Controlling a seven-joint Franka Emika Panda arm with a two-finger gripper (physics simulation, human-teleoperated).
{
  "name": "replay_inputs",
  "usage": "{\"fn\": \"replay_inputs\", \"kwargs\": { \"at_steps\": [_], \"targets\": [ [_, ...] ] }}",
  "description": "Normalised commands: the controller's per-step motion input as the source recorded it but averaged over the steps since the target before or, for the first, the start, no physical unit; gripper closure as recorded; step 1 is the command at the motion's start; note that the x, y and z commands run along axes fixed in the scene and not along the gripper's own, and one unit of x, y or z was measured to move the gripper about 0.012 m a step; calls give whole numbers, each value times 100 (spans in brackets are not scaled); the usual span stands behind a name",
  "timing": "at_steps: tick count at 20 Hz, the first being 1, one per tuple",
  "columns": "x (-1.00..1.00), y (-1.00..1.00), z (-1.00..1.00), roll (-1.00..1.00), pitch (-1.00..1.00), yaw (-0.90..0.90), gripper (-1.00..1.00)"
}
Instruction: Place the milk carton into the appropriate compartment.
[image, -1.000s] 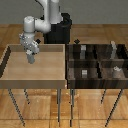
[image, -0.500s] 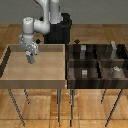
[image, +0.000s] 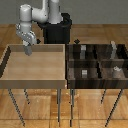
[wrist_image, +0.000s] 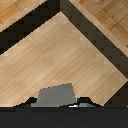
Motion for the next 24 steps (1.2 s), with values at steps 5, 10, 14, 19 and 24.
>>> {"fn": "replay_inputs", "kwargs": {
  "at_steps": [5, 10, 14, 19, 24],
  "targets": [
    [0, 3, 60, 0, 0, 0, 100],
    [0, 100, 0, 0, 0, 0, 100],
    [0, 100, 0, 0, 0, 0, 100],
    [0, 100, 0, 0, 0, 0, 100],
    [0, 100, 0, 0, 0, 0, 100]
  ]
}}
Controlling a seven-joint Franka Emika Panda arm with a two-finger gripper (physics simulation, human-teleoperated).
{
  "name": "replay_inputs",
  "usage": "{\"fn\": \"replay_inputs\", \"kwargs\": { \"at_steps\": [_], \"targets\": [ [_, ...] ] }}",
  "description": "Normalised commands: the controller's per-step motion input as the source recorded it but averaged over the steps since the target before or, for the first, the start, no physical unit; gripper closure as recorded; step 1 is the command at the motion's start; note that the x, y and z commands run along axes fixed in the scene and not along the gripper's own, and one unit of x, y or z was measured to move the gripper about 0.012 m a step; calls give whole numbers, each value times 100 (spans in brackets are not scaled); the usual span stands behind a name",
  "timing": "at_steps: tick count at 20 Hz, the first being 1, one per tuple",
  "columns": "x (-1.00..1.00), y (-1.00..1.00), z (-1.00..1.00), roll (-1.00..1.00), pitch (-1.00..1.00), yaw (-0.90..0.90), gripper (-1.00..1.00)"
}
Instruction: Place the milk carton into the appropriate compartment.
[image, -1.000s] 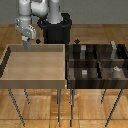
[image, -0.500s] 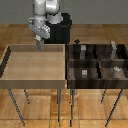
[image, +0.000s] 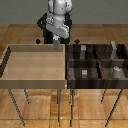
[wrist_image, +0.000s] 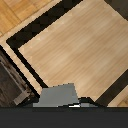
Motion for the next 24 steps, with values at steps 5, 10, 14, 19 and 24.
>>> {"fn": "replay_inputs", "kwargs": {
  "at_steps": [5, 10, 14, 19, 24],
  "targets": [
    [0, 100, 0, 0, 0, 0, 100],
    [0, 100, 0, 0, 0, 0, 100],
    [0, 100, -8, 0, 0, 0, 100],
    [-3, 0, -40, 0, 0, 0, 100],
    [-20, 0, -20, 0, 0, 0, 100]
  ]
}}
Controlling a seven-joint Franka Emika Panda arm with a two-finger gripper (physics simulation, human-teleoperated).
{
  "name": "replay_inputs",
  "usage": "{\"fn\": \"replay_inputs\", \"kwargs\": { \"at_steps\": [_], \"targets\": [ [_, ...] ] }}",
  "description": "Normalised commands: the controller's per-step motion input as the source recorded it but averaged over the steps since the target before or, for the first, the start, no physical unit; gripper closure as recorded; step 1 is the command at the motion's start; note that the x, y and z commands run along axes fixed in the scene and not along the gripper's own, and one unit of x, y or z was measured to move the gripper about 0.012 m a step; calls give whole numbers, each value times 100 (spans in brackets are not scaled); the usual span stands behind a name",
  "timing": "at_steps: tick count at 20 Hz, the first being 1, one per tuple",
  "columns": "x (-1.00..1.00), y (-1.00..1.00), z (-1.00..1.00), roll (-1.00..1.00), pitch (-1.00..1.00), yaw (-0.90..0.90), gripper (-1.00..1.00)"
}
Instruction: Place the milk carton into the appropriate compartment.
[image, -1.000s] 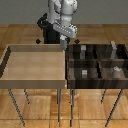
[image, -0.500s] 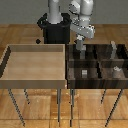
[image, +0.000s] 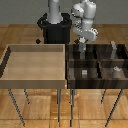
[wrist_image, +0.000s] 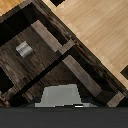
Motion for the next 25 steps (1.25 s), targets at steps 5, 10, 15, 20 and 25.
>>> {"fn": "replay_inputs", "kwargs": {
  "at_steps": [5, 10, 15, 20, 25],
  "targets": [
    [0, 0, -40, 0, 0, 0, 100],
    [0, 0, -40, 0, 0, 0, -100],
    [0, 0, 0, 0, 0, 0, -100],
    [0, 0, 0, 0, 0, 0, -100],
    [0, 0, 0, 0, 0, 0, -100]
  ]
}}
